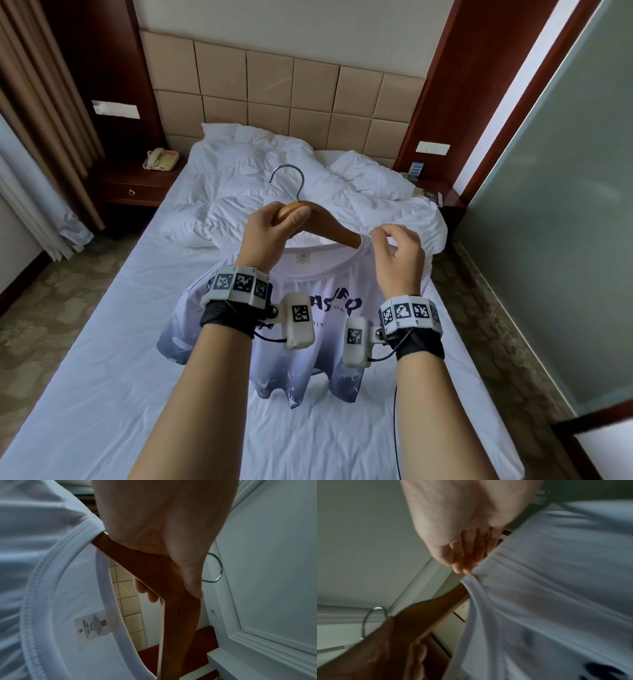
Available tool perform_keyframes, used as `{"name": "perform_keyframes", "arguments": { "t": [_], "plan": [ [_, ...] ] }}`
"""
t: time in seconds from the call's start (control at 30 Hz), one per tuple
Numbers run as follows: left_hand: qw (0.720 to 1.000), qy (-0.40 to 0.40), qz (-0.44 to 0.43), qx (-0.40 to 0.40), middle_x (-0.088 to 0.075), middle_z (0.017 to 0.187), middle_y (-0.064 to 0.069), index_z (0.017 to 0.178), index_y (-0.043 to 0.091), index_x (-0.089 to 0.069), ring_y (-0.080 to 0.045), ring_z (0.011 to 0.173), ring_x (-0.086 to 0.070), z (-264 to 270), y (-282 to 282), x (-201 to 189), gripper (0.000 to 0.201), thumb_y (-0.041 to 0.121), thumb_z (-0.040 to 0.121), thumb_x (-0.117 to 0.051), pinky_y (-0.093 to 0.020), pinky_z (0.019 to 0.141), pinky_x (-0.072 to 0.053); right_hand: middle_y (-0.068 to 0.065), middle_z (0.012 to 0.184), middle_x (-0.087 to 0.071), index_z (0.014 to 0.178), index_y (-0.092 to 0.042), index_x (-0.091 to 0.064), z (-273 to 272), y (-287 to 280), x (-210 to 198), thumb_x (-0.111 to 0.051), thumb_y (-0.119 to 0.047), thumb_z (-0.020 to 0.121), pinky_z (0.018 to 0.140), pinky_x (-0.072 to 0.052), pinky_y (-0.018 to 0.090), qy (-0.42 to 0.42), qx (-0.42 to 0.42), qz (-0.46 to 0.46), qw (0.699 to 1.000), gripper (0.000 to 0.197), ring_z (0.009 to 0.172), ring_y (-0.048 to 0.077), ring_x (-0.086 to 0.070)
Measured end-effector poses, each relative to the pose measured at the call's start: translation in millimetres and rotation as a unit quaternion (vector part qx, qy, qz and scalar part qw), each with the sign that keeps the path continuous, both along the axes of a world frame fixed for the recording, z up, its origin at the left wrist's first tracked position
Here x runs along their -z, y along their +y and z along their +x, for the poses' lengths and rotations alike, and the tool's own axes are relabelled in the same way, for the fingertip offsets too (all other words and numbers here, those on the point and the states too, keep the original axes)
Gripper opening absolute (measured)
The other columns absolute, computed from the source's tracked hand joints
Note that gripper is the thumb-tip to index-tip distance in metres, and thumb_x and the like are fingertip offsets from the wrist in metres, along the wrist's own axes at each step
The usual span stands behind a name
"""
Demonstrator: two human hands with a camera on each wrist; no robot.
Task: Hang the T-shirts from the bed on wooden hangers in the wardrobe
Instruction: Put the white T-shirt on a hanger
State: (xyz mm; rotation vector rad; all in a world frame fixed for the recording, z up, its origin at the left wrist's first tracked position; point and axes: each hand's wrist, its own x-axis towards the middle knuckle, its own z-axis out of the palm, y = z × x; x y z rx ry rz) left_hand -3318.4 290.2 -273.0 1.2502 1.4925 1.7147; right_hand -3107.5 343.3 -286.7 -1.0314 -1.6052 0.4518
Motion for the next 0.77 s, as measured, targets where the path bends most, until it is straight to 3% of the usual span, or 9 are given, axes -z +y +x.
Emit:
{"name": "perform_keyframes", "arguments": {
  "t": [0.07, 0.17, 0.27, 0.33, 0.4, 0.5, 0.63, 0.7, 0.77],
  "plan": [
    [1.000, 0.003, -0.002, 0.010, -0.057, 0.069, -0.007, 0.080, 0.001, -0.061, -0.022, 0.068, -0.057, 5, 4, 2, 0.063, 0.062, 0.070, -0.073, -0.044, 0.067, -0.050, -0.011, 0.078, -0.069, 0.084, -0.009, -0.074, 0, -8, -15, -0.064, -0.015, 0.092, 0.075, -0.054, 0.035, -0.010, -0.088, -0.056, 0.995, 0.014, 0.078, 0.014, -0.064],
    [1.000, 0.011, -0.009, 0.021, -0.055, 0.067, -0.004, 0.079, 0.002, -0.060, -0.016, 0.067, -0.053, 12, 12, 5, 0.061, 0.061, 0.071, -0.073, -0.038, 0.066, -0.044, -0.011, 0.085, -0.073, 0.095, -0.019, -0.077, -8, -15, -20, -0.068, -0.025, 0.091, 0.072, -0.055, 0.029, -0.149, -0.191, -0.196, 0.950, 0.011, 0.065, 0.007, -0.066],
    [0.999, 0.031, -0.017, 0.027, -0.055, 0.066, -0.006, 0.077, 0.004, -0.060, -0.017, 0.067, -0.053, 19, 18, 7, 0.062, 0.065, 0.071, -0.071, -0.040, 0.066, -0.044, -0.014, 0.098, -0.071, 0.095, -0.034, -0.071, -19, -9, 6, -0.066, -0.034, 0.088, 0.080, -0.057, 0.034, -0.334, -0.168, -0.256, 0.891, 0.009, 0.079, 0.014, -0.069],
    [0.999, 0.026, -0.014, 0.044, -0.052, 0.067, -0.007, 0.078, -0.001, -0.058, -0.017, 0.066, -0.051, 25, 22, 8, 0.066, 0.063, 0.071, -0.071, -0.037, 0.065, -0.042, -0.002, 0.091, -0.073, 0.091, -0.028, -0.072, -21, -4, 20, -0.062, -0.027, 0.087, 0.078, -0.059, 0.038, -0.382, -0.137, -0.255, 0.878, 0.011, 0.078, 0.022, -0.070],
    [0.998, 0.026, -0.017, 0.062, -0.054, 0.068, -0.007, 0.077, -0.001, -0.058, -0.016, 0.067, -0.052, 32, 25, 9, 0.064, 0.061, 0.072, -0.072, -0.036, 0.065, -0.043, 0.001, 0.075, -0.073, 0.084, -0.020, -0.074, -15, -3, 24, -0.062, -0.017, 0.087, 0.068, -0.055, 0.029, -0.338, -0.121, -0.259, 0.897, 0.013, 0.068, 0.017, -0.070],
    [0.997, 0.029, -0.025, 0.071, -0.054, 0.066, -0.004, 0.072, 0.009, -0.058, -0.014, 0.066, -0.052, 46, 30, 11, 0.050, 0.057, 0.074, -0.071, -0.035, 0.065, -0.042, -0.007, 0.059, -0.065, 0.068, -0.027, -0.067, -4, -8, 22, -0.061, -0.013, 0.087, 0.061, -0.042, 0.023, -0.287, -0.106, -0.199, 0.931, 0.024, 0.057, -0.002, -0.058],
    [0.995, 0.013, -0.026, 0.095, -0.053, 0.066, 0.003, 0.071, 0.013, -0.059, -0.014, 0.068, -0.051, 67, 40, 16, 0.043, 0.052, 0.077, -0.074, -0.045, 0.067, -0.046, 0.001, 0.076, -0.072, 0.083, -0.019, -0.074, 21, -9, 26, -0.067, -0.017, 0.088, 0.075, -0.055, 0.034, -0.146, -0.093, -0.217, 0.961, 0.009, 0.077, 0.016, -0.069],
    [0.991, -0.001, -0.033, 0.127, -0.058, 0.074, -0.004, 0.080, 0.002, -0.060, -0.017, 0.075, -0.055, 79, 46, 21, 0.061, 0.061, 0.074, -0.075, -0.055, 0.077, -0.051, -0.002, 0.081, -0.074, 0.087, -0.018, -0.075, 38, -9, 30, -0.066, -0.019, 0.088, 0.079, -0.057, 0.037, -0.162, -0.080, -0.229, 0.956, 0.009, 0.081, 0.014, -0.070],
    [0.988, -0.005, -0.031, 0.152, -0.056, 0.076, -0.007, 0.083, -0.003, -0.058, -0.017, 0.077, -0.054, 94, 50, 24, 0.071, 0.065, 0.071, -0.074, -0.052, 0.077, -0.052, -0.004, 0.086, -0.075, 0.089, -0.021, -0.075, 54, -13, 32, -0.064, -0.016, 0.089, 0.083, -0.057, 0.037, -0.183, -0.066, -0.245, 0.950, 0.011, 0.084, 0.010, -0.070]
  ]
}}
